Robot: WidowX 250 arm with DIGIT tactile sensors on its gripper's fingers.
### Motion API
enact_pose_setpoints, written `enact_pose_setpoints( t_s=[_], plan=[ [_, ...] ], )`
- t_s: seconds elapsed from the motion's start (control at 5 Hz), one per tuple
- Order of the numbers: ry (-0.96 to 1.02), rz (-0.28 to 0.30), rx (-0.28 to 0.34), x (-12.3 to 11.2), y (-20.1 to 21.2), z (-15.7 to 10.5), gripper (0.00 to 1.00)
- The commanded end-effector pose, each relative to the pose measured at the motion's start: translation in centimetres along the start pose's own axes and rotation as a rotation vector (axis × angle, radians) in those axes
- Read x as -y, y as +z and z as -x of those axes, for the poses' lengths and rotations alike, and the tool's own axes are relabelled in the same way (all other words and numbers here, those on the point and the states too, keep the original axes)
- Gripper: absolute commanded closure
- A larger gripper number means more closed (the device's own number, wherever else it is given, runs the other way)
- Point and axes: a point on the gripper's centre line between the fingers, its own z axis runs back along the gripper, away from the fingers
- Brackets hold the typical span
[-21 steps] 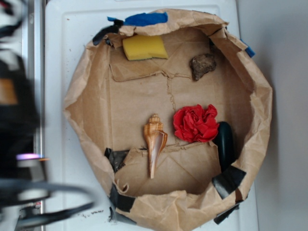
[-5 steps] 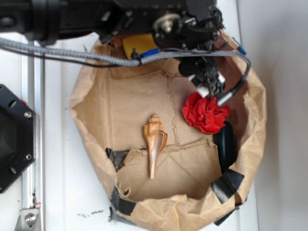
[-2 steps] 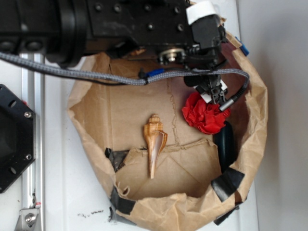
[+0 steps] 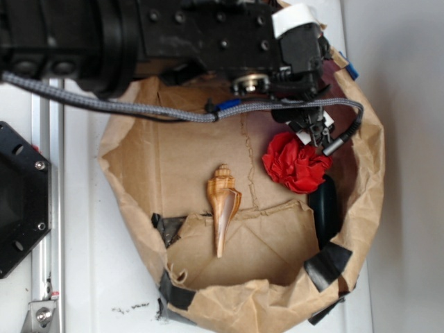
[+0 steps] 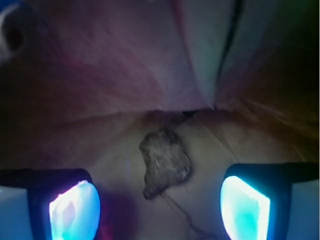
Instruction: Grab the rock.
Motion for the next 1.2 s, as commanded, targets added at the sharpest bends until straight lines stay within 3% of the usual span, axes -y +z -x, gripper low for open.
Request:
enact_pose_setpoints(
  t_s=[0.0,0.4,0.6,0.8,1.0],
  plan=[
    [0.019,-0.004,0.038,-0.2,-0.8,-0.9,0.00],
    [-0.001,-0.059,0.077,0.4,-2.4,-0.2,0.00],
    [-0.022,-0.062,0.053,0.6,-3.0,0.0,0.00],
    [-0.007,-0.051,0.021,0.7,-3.1,0.0,0.43],
    [-0.009,-0.056,0.016,0.6,-3.2,0.1,1.00]
  ],
)
